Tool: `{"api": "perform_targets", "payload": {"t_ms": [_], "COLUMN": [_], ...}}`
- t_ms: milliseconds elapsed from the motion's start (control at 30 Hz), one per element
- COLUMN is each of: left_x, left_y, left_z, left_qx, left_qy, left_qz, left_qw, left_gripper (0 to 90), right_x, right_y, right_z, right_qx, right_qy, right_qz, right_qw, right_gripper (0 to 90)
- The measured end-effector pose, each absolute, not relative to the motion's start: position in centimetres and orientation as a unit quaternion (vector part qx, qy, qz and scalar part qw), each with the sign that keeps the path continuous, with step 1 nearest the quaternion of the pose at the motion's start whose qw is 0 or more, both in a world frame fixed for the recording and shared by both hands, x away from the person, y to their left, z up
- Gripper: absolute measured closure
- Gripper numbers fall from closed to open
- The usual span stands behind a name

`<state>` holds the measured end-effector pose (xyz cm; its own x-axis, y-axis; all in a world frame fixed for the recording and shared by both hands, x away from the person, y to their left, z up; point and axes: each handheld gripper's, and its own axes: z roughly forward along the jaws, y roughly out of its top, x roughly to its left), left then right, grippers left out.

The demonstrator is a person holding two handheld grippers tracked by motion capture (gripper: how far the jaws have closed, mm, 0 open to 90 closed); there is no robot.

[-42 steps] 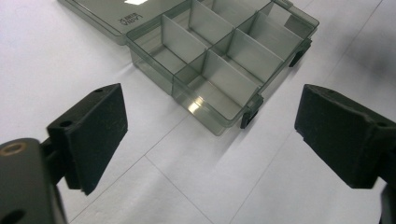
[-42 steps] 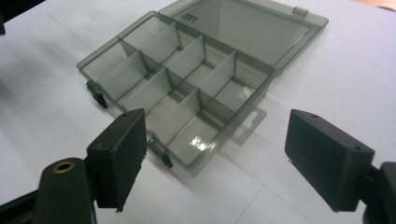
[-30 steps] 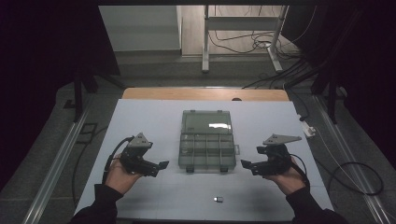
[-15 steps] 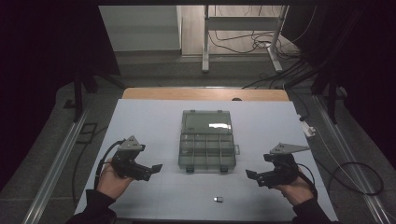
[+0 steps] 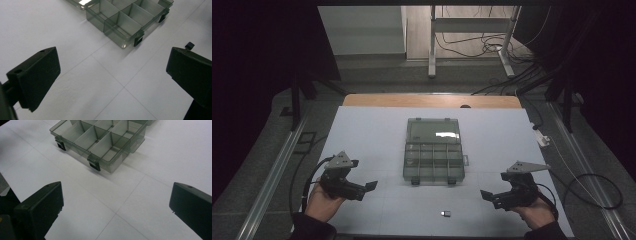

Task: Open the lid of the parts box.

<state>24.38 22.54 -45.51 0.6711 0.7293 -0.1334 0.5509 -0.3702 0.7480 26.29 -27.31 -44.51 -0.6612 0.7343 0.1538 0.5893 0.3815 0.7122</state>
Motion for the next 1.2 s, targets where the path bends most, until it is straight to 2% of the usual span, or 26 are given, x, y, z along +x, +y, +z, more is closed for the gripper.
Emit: {"api": "perform_targets", "payload": {"t_ms": [133,1200], "left_x": [23.8,19.6], "left_y": [23.0,24.8], "left_z": [-45.5,-45.4], "left_qx": [0.815,0.807], "left_qy": [0.395,0.397], "left_qz": [0.11,0.144], "left_qw": [0.409,0.413], "left_gripper": [0.0,0.0], "right_x": [25.9,22.8], "right_y": [-27.6,-29.6], "right_z": [-44.5,-44.0], "right_qx": [0.414,0.425], "right_qy": [0.82,0.816], "right_qz": [0.386,0.376], "right_qw": [0.082,0.112], "right_gripper": [0.0,0.0]}}
